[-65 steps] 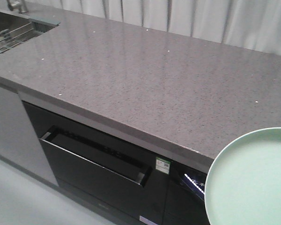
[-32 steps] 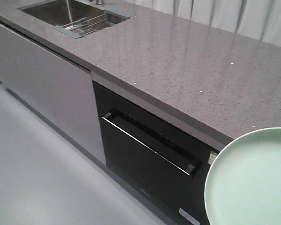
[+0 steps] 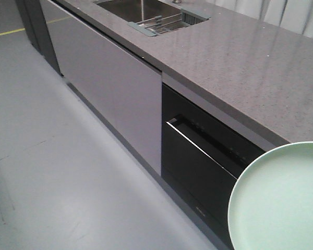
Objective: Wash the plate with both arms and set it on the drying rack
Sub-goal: 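Hold the plate in the right gripper while the base turns away, then hold the plate in the right gripper while driving down the aisle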
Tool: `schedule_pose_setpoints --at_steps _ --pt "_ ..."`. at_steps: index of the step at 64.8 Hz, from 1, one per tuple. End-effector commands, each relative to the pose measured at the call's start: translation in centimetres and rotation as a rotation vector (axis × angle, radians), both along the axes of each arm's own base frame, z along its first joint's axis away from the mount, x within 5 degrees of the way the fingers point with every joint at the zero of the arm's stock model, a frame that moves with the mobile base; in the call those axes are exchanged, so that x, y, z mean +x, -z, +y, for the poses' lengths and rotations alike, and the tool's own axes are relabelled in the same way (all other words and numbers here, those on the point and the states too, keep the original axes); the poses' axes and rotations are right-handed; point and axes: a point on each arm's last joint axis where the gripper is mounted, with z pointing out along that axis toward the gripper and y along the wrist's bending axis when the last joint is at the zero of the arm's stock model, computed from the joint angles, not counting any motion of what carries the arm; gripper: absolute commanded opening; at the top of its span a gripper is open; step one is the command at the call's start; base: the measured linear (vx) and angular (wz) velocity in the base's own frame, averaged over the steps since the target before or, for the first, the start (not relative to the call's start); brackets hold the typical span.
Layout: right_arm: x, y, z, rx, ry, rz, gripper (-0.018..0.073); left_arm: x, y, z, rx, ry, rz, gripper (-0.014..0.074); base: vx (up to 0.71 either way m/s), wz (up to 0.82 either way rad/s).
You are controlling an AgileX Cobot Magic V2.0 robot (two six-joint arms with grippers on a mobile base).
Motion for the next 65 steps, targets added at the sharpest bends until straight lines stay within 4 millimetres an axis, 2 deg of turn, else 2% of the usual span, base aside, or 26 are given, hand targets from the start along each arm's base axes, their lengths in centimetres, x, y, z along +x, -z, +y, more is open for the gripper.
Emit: schedule_pose_setpoints --at_steps 1,52,65 --pt "0.30 -1.20 -0.07 0.006 0.014 -0.078 -0.0001 -0.22 -1.53 0.15 -0.006 -0.018 -0.108 -0.0006 -0.07 0.43" --pt "0.31 -1.20 -0.11 0.002 0.016 -0.078 -0.0001 -0.22 -1.53 0.17 -0.005 -0.022 -0.108 -0.0006 -0.05 0.48" --pt "0.31 -1.20 -0.13 0.000 0.018 -0.078 -0.0001 -0.22 -1.53 0.18 -0.005 -0.023 -0.108 -0.0006 0.01 0.20"
